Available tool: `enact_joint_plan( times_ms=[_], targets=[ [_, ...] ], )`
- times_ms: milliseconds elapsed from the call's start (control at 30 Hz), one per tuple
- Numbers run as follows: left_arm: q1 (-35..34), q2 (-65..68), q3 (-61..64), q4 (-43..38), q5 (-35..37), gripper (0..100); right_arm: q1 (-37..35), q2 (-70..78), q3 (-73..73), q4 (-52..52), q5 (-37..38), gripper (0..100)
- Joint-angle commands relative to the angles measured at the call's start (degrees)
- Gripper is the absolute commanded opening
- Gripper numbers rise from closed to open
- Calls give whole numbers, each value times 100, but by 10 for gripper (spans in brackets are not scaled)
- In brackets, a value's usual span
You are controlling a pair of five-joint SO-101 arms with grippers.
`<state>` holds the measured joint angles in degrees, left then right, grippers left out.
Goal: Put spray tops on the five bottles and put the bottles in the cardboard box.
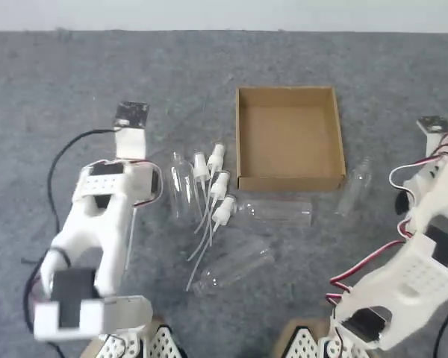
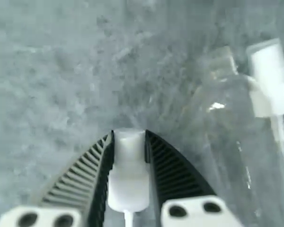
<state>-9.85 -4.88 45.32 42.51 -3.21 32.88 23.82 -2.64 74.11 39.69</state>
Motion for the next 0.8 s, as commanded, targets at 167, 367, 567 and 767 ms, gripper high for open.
enact_joint_plan(
  times_ms=[167, 367, 567, 767],
  targets=[
    [62, 853, -1015, 299, 70, 115, -171, -75, -325, -127, -352, 13],
    [53, 677, -1253, 765, 26, 141, -163, -75, -325, -66, -114, 13],
    [44, 695, -1429, 1037, -70, 140, -75, -75, -325, -66, -35, 13],
    [79, 1319, -1481, 1020, -141, 137, 40, -75, -316, -66, 132, 13]
  ],
)
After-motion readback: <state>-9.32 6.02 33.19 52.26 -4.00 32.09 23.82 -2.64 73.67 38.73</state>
